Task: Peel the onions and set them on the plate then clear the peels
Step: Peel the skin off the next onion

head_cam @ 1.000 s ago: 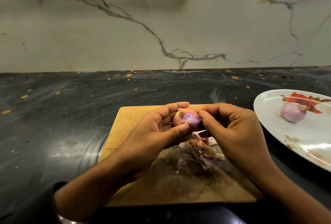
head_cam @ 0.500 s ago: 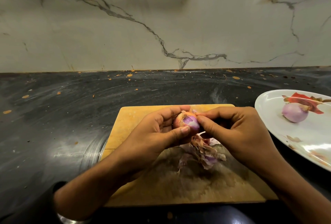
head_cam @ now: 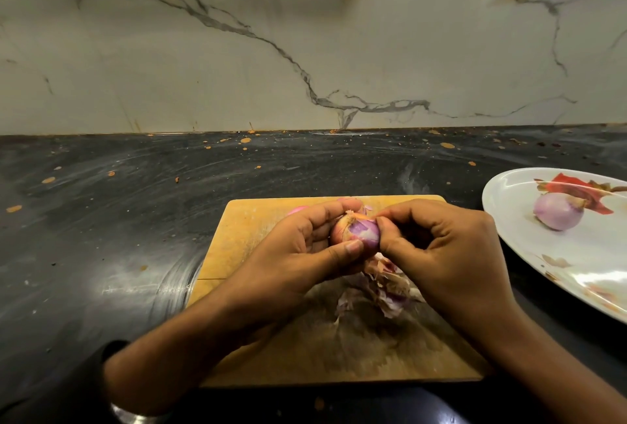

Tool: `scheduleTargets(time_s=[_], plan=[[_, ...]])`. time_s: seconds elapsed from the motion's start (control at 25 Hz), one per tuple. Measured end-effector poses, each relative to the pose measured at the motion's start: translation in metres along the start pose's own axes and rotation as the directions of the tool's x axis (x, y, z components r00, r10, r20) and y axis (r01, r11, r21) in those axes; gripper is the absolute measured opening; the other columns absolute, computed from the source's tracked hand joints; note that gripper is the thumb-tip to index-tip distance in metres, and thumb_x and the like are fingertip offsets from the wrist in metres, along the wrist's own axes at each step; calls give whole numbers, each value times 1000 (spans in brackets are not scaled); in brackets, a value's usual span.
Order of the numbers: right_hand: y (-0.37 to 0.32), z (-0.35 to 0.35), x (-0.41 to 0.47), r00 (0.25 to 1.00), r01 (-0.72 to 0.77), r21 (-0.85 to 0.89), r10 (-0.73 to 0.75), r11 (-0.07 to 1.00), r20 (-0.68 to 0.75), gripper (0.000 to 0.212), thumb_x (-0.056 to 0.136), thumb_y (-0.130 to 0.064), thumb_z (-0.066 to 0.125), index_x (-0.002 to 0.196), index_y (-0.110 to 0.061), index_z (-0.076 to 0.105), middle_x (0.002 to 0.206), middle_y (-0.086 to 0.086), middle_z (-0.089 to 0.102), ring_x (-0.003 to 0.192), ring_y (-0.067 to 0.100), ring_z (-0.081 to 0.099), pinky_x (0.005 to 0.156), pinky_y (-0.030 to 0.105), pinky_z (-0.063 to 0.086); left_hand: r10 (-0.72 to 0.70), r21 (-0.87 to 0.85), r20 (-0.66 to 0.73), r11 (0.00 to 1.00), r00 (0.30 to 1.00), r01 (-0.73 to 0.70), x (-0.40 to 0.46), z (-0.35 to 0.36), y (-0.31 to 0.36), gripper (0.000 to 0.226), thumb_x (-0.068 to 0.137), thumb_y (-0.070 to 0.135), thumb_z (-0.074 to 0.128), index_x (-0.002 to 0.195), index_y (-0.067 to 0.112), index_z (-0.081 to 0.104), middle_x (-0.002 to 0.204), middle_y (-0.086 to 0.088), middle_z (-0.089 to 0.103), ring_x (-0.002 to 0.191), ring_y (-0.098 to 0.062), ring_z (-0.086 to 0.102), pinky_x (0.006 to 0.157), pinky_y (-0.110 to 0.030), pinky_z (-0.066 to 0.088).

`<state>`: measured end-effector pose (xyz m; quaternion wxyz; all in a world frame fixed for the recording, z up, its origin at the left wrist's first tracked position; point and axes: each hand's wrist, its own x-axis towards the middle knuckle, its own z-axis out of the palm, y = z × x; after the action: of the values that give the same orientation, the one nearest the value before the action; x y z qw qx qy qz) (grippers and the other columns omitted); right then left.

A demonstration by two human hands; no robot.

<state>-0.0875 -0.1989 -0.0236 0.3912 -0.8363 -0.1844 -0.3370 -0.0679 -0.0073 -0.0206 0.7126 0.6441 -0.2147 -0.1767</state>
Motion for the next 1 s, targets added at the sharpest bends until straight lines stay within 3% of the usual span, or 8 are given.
scheduleTargets(time_s=[0.16, 0.44, 0.6, 0.68, 0.88, 1.0], plan=[[-1, 1, 0, 991, -125, 168, 116, 978, 65, 14, 88, -13, 73, 98, -22, 79, 86, -18, 75, 81, 2, 72, 69, 22, 60, 12, 11, -39, 1000, 999, -11, 0, -3, 3, 43, 92, -2, 59, 133, 11, 55, 119, -12, 70, 111, -24, 68, 91, -31, 57], [-2, 1, -1, 998, -70, 19, 70, 997, 8, 8, 83, -9, 77, 83, -16, 77, 71, -11, 72, 66, 10, 68, 56, 28, 54, 27, 53, -15, 998, 1000, -26, 0, 0, 2, 48, 90, 2, 62, 136, 11, 54, 123, -11, 69, 114, -23, 67, 92, -32, 56], [1, 1, -1, 976, -210, 137, 216, 968, -34, 7, 86, -16, 72, 83, -20, 76, 66, -7, 72, 62, 11, 70, 57, 32, 59, 52, 27, 6, 998, 999, -52, -2, 3, 5, 53, 84, 6, 65, 135, 11, 53, 124, -10, 68, 116, -22, 66, 95, -31, 55], [3, 2, 0, 957, -284, 221, 291, 933, 0, 9, 88, -16, 70, 87, -23, 77, 72, -7, 74, 66, 12, 72, 60, 37, 62, 54, -10, 23, 999, 998, -54, -2, 3, 6, 53, 85, 5, 63, 137, 12, 51, 126, -11, 67, 118, -24, 65, 97, -33, 54], [1, 2, -1, 948, -319, 374, 295, 871, 120, 17, 96, -12, 63, 103, -20, 77, 90, -1, 78, 80, 19, 76, 69, 42, 63, 29, -68, -3, 997, 1000, -29, -1, -1, 7, 50, 89, 0, 58, 137, 13, 51, 122, -9, 70, 115, -25, 66, 95, -32, 55], [-1, 0, 2, 935, -351, 398, 296, 847, 194, 20, 86, -25, 70, 104, -18, 77, 92, -1, 78, 81, 20, 76, 73, 42, 64, 24, -65, -1, 998, 1000, -24, 0, -3, 8, 51, 87, 4, 60, 136, 15, 52, 123, -10, 69, 114, -25, 67, 94, -32, 56]])
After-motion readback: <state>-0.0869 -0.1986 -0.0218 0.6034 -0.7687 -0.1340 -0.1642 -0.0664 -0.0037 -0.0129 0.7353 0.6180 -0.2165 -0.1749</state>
